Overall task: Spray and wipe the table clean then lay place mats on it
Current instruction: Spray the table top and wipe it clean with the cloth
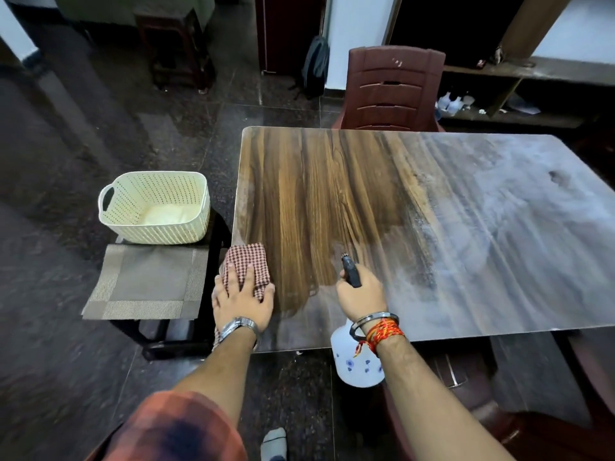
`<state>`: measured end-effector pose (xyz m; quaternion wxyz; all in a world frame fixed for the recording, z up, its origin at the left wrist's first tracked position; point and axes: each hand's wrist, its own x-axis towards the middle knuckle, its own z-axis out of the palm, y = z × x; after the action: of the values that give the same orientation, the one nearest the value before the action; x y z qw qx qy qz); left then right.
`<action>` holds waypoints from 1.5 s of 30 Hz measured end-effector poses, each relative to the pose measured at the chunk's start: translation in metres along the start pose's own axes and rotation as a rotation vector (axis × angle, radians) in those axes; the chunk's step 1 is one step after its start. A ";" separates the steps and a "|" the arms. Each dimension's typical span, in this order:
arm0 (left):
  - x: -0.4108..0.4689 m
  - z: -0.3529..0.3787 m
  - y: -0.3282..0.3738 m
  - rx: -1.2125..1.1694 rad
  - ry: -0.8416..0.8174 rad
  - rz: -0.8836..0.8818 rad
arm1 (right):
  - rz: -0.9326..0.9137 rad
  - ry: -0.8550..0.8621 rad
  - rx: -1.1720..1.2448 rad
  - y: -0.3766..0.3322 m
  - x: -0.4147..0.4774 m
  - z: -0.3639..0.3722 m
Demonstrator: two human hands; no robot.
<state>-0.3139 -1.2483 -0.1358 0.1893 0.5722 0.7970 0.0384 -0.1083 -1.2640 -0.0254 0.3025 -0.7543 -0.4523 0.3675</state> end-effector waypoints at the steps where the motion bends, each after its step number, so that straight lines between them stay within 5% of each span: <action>1: -0.011 0.002 -0.001 0.002 0.011 -0.004 | 0.008 -0.025 -0.009 0.004 -0.005 0.000; 12: -0.093 0.023 0.019 0.053 -0.012 -0.066 | 0.194 -0.015 0.066 0.074 -0.038 -0.042; 21: -0.113 0.036 0.065 0.073 -0.088 -0.064 | 0.069 -0.083 0.059 0.107 -0.055 -0.094; 29: -0.104 0.051 0.127 0.149 -0.135 0.086 | 0.012 -0.087 0.063 0.105 -0.039 -0.104; 36: -0.063 0.065 0.184 0.210 -0.186 0.437 | 0.062 -0.047 0.042 0.086 0.015 -0.107; 45: 0.094 0.002 0.097 0.068 -0.032 -0.186 | 0.015 -0.077 -0.011 0.005 0.104 -0.045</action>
<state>-0.2522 -1.1282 -0.1346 0.1855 0.5025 0.8443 -0.0155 -0.0353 -1.1770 -0.0339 0.2779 -0.7445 -0.4600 0.3961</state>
